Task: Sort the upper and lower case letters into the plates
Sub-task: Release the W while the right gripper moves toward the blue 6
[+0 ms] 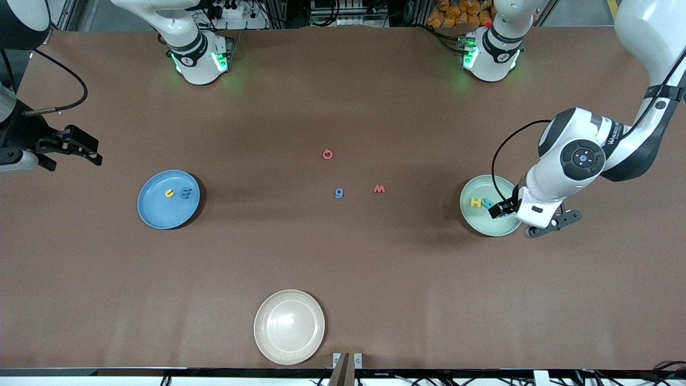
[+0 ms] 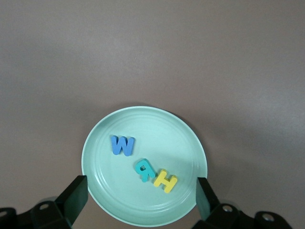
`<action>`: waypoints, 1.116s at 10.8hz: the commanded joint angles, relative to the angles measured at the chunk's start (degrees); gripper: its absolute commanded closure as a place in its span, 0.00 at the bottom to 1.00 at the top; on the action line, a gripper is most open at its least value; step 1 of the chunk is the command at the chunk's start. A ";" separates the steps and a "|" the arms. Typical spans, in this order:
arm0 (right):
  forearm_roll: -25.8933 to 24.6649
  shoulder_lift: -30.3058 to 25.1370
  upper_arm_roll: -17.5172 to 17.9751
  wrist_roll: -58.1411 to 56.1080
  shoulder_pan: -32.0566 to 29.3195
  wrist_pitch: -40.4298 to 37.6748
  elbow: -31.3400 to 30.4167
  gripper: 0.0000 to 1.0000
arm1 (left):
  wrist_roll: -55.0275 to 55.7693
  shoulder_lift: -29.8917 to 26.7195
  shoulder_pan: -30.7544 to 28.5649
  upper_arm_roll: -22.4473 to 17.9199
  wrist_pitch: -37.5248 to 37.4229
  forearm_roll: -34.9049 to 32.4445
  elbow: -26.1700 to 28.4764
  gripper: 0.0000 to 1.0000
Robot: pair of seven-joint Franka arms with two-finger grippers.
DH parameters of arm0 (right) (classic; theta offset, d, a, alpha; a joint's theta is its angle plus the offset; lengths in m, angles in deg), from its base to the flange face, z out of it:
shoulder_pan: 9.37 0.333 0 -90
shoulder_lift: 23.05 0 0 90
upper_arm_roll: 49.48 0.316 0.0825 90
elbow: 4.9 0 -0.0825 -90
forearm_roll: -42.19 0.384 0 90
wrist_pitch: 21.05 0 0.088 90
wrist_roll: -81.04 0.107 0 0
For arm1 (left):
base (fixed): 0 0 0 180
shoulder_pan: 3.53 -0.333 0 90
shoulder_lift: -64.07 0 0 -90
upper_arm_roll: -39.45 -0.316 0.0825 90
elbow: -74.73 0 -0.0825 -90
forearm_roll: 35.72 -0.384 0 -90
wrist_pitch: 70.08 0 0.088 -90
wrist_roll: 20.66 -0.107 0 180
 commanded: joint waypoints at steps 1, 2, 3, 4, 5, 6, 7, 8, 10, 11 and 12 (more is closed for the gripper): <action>-0.78 0.89 -0.12 0.62 0.89 -0.19 1.19 0.00 | 0.24 -0.46 1.32 0.23 -1.42 -1.46 -1.65 0.00; -0.69 1.07 -0.12 0.62 0.98 -0.19 1.19 0.00 | 0.33 -0.46 1.42 0.23 -1.42 -1.46 -2.01 0.00; -0.87 1.07 -0.21 0.62 1.77 -0.19 1.10 0.00 | 0.33 -0.46 1.77 0.32 -1.42 -1.37 -2.10 0.00; -0.87 1.42 -0.29 0.62 2.38 -0.19 1.10 0.00 | 0.41 -0.46 2.38 0.23 -1.42 -1.37 -2.53 0.00; -0.87 2.90 -0.29 0.53 3.09 -0.01 1.01 0.00 | 0.50 -0.46 2.56 0.23 -1.51 -1.28 -2.54 0.00; -0.69 4.83 -0.21 0.35 3.44 -0.10 0.84 0.00 | 0.50 -0.46 2.47 0.23 -1.59 -1.20 -2.54 0.00; -0.60 5.29 -0.12 0.70 4.31 0.07 0.75 0.00 | 0.42 -0.54 2.47 0.32 -2.55 -1.19 -2.62 0.00; -0.52 6.33 -0.12 0.79 5.72 1.38 0.83 0.00 | 0.42 -0.46 2.47 0.23 -2.56 -1.19 -3.15 0.00; 0.01 7.22 1.36 2.37 6.25 2.71 0.83 0.00 | 0.42 -0.45 2.39 0.23 -2.65 -0.76 -3.59 0.00; 0.01 7.48 1.72 7.07 7.56 2.71 0.92 0.00 | 0.50 -0.63 2.30 0.23 -2.74 -0.58 -3.50 0.00; 0.01 8.53 2.51 12.34 8.97 3.15 1.10 0.00 | 0.50 -0.72 2.30 0.23 -3.70 -0.58 -3.50 0.00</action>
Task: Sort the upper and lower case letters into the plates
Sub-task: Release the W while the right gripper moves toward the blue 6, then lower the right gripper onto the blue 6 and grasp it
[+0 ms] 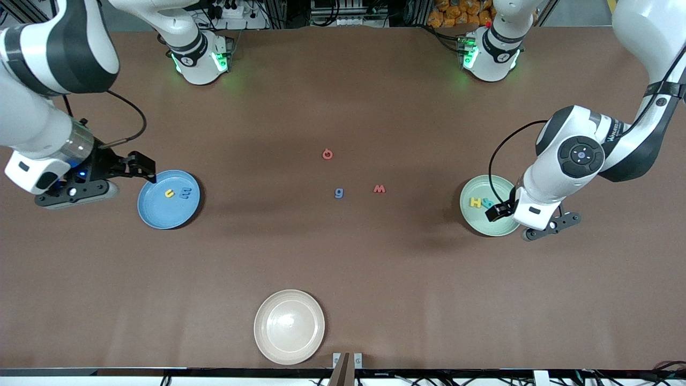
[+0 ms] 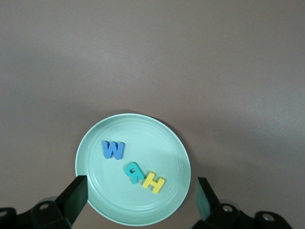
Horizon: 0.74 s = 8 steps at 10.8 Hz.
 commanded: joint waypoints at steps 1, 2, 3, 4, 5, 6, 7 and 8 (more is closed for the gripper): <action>-0.09 1.88 2.79 10.14 2.49 1.96 1.12 0.00 | 0.61 -0.63 -0.01 0.20 -2.12 -0.58 -0.56 0.00; -0.18 3.20 4.55 15.57 3.81 3.54 1.03 0.00 | 0.61 -0.54 -0.01 0.20 -2.12 -0.49 -1.52 0.00; -0.61 4.60 5.17 22.41 6.25 4.08 1.12 0.00 | 0.61 -0.45 -0.01 0.20 -2.12 -0.49 -2.05 0.00; -0.62 6.36 5.35 27.01 8.80 5.83 1.12 0.00 | 0.61 -0.28 0.17 0.11 -2.12 -0.40 -2.93 0.00; -0.79 8.20 6.40 30.01 10.57 8.89 1.12 0.00 | 0.61 -0.02 0.17 0.11 -2.12 -0.40 -3.37 0.00; -0.97 10.74 6.67 33.52 12.41 11.44 1.12 0.00 | 0.44 0.16 0.25 0.03 -2.12 -0.49 -3.98 0.00; -1.32 13.47 6.76 38.00 14.52 14.86 1.21 0.00 | 0.52 0.51 0.26 -0.06 -2.12 -0.49 -4.16 0.00; -2.63 16.54 6.85 42.48 16.54 18.29 1.21 0.00 | 0.52 0.51 0.26 -0.06 -2.12 -0.58 -4.16 0.00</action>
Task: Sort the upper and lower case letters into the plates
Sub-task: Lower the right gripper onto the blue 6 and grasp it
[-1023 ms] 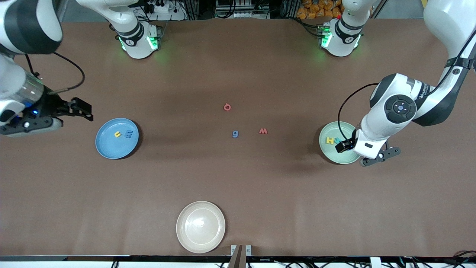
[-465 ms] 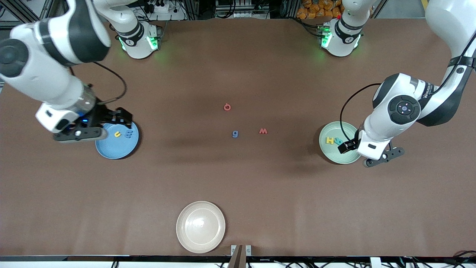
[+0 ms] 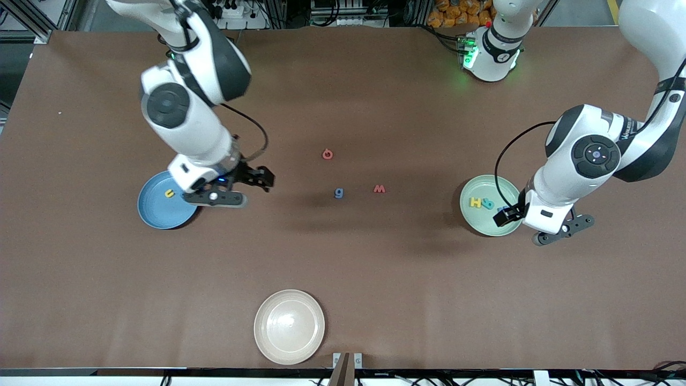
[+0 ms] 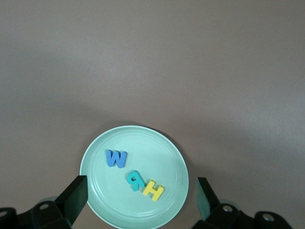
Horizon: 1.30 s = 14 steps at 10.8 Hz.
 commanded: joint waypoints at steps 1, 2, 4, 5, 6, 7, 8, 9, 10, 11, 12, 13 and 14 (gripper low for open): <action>-3.25 8.33 0.16 11.16 4.52 5.66 3.26 0.00 | 0.57 0.36 0.28 0.08 -1.36 -0.58 -0.83 0.00; -4.13 12.54 0.16 16.86 6.98 6.03 6.58 0.00 | 0.58 0.36 0.28 0.17 -1.53 -0.58 -0.83 0.00; -6.15 19.58 0.16 25.49 10.68 6.99 12.13 0.00 | 0.75 0.36 0.37 0.08 -1.62 -0.58 -0.83 0.00; -6.85 21.44 0.16 27.80 12.00 10.48 12.24 0.02 | 0.75 0.27 0.28 0.17 -1.88 -0.58 -0.74 0.00; -6.60 22.85 0.16 28.17 12.63 13.13 11.98 0.04 | 0.75 0.18 0.28 0.17 -2.49 -0.58 -0.83 0.00; -6.77 24.17 0.16 28.17 13.59 13.59 11.98 0.06 | 0.66 0.09 0.28 0.25 -2.50 -0.58 -0.83 0.00; -6.95 25.14 0.16 28.26 14.29 13.77 12.06 0.07 | 0.49 -0.08 0.02 0.17 -2.59 -0.58 -0.83 0.00; -6.86 26.19 0.16 28.17 14.39 13.86 12.24 0.09 | 0.40 -0.08 -0.16 0.17 -2.94 -0.58 -0.83 0.00; -6.86 26.90 0.16 27.91 14.48 13.86 12.33 0.11 | 0.14 -0.17 -0.42 0.17 -3.64 -0.58 -0.74 0.00; -6.86 27.69 0.16 27.82 15.26 14.64 12.33 0.13 | -0.21 -0.35 -0.95 0.17 -3.99 -0.58 -0.48 0.00; -6.86 28.48 0.16 27.56 15.79 15.78 12.33 0.18 | -2.57 -0.52 -1.47 0.17 -5.13 -0.58 -0.39 0.00; -7.38 28.75 0.16 24.94 15.80 15.88 12.33 0.35 | -5.03 -0.52 -2.09 0.17 -6.01 -0.58 -0.39 0.00; -7.22 28.67 0.16 23.00 15.54 15.79 12.33 0.36 | -6.27 -0.61 -2.79 0.17 -6.10 -0.58 -0.39 0.00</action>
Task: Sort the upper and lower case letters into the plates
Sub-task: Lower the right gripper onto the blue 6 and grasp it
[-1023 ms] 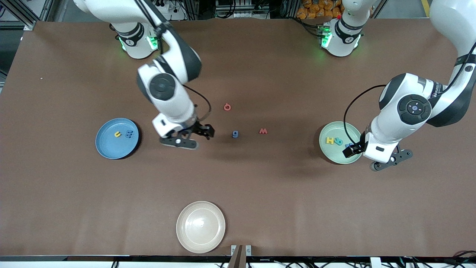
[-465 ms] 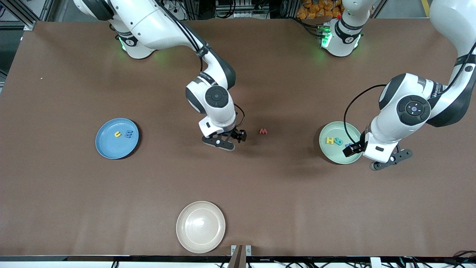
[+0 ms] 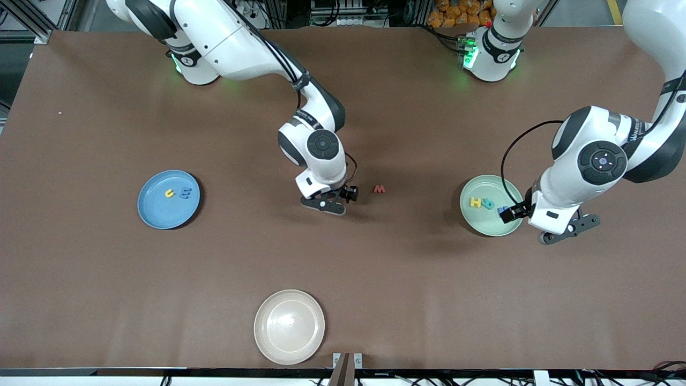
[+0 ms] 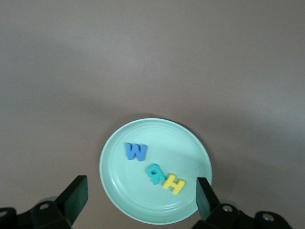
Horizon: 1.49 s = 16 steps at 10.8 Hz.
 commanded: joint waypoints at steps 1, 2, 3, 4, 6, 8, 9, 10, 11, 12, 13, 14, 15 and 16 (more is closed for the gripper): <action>-0.86 1.30 -0.07 -2.16 0.27 -0.26 2.03 0.36 | -3.03 -0.74 -1.11 0.26 -1.30 -0.58 -0.03 0.00; -0.86 1.30 -0.07 -2.16 0.19 -0.26 1.86 0.36 | -3.04 -0.65 -1.11 0.26 -1.30 -0.58 0.06 0.00; -0.77 1.30 -0.07 -2.08 0.27 -0.26 1.77 0.37 | -3.04 -0.65 -1.02 0.17 -1.30 -0.58 -0.02 0.00; -0.77 1.39 -0.07 -2.08 0.27 -0.26 1.68 0.37 | -3.04 -0.57 -1.02 0.26 -1.22 -0.58 -0.03 0.00; -0.77 1.47 -0.07 -2.16 0.27 -0.17 1.59 0.39 | -2.95 -0.30 -0.85 0.26 -1.22 -1.02 -0.03 0.00; -0.77 1.91 -0.07 -2.16 0.36 -0.09 1.59 0.43 | -2.95 -0.30 -0.85 0.17 -1.22 -1.11 0.32 0.00; -0.77 2.00 -0.07 -2.16 0.62 -0.09 1.59 0.46 | -2.86 -0.48 -0.85 0.17 -1.22 -1.11 0.85 0.00; -0.77 2.18 -0.07 -1.90 0.71 0.26 1.59 0.50 | -2.86 -0.48 -0.85 0.17 -1.30 -1.11 0.85 0.00; -0.51 2.26 -0.07 -1.64 0.71 0.79 1.59 0.53 | -2.86 -0.39 -0.85 0.17 -1.22 -1.11 0.77 0.00; -0.42 2.26 -0.07 -1.37 0.80 0.79 1.59 0.54 | -2.86 -0.30 -0.85 0.17 -1.22 -1.11 0.68 0.00; -0.33 2.26 0.01 -1.29 0.80 0.71 1.59 0.55 | -2.86 -0.48 -0.85 0.17 -1.30 -1.19 0.76 0.00; -0.33 2.26 0.02 -1.20 0.98 0.62 1.59 0.59 | -2.86 -0.48 -0.85 0.17 -1.30 -1.11 0.77 0.00; -0.33 2.26 0.28 -1.20 0.98 0.62 1.59 0.63 | -2.77 -0.22 -0.67 0.17 -1.22 -1.19 0.59 0.00; -0.42 2.26 0.45 -1.28 0.98 0.62 1.59 0.71 | -2.16 0.13 -0.15 0.17 -1.22 -1.19 0.50 0.00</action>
